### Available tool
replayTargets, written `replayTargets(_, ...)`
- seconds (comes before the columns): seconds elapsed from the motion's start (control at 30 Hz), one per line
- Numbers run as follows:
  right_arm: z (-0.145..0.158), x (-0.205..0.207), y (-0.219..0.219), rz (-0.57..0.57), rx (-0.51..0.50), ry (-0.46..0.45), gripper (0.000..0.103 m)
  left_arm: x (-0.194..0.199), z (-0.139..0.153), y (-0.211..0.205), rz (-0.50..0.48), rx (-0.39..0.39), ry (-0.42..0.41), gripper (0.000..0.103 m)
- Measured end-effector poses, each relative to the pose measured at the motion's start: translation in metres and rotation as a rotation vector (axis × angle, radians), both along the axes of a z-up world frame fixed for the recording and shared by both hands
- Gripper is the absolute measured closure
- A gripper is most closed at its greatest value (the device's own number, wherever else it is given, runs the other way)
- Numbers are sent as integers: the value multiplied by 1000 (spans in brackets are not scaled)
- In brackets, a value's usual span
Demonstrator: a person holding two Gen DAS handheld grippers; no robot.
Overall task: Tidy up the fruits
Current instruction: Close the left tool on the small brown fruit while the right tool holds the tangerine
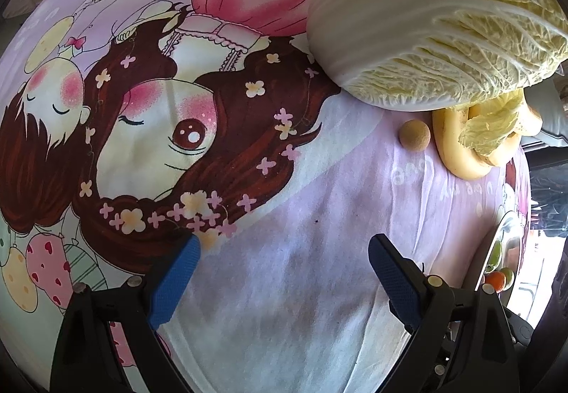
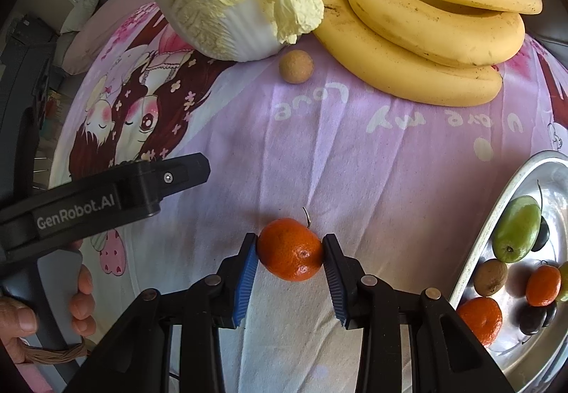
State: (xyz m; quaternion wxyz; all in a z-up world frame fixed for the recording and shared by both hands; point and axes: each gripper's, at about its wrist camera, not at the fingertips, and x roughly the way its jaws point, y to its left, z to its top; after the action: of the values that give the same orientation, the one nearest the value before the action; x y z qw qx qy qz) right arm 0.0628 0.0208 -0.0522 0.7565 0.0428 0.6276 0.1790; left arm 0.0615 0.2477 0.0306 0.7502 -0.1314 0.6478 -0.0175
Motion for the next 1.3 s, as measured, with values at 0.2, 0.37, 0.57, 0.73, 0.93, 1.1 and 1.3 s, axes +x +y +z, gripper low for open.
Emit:
replayTargets(0.2, 7, 5, -18, -27, 2, -14, 64, 5, 4, -13, -32, -16, -40, 7)
replayTargets(0.37, 15, 12, -36, -57, 5, -35, 64, 12, 7, -34, -56, -7, -93, 5)
replayTargets(0.57, 22, 21, -53, -67, 2, -54, 64, 26, 11, -65, -116, -11, -123, 4)
replayTargets(0.73, 22, 29, -66, -74, 1, -60, 64, 39, 26, -96, -150, 83, -212, 5)
replayTargets(0.93, 20, 34, -74, -74, 10, -60, 64, 56, 20, -125, -159, 88, -234, 28)
replayTargets(1.1, 17, 37, -84, -75, 23, -59, 64, 74, 14, -145, -128, 96, -249, 46)
replayTargets(1.3, 15, 38, -95, -77, 25, -54, 64, 89, 11, -162, -109, 119, -279, 55)
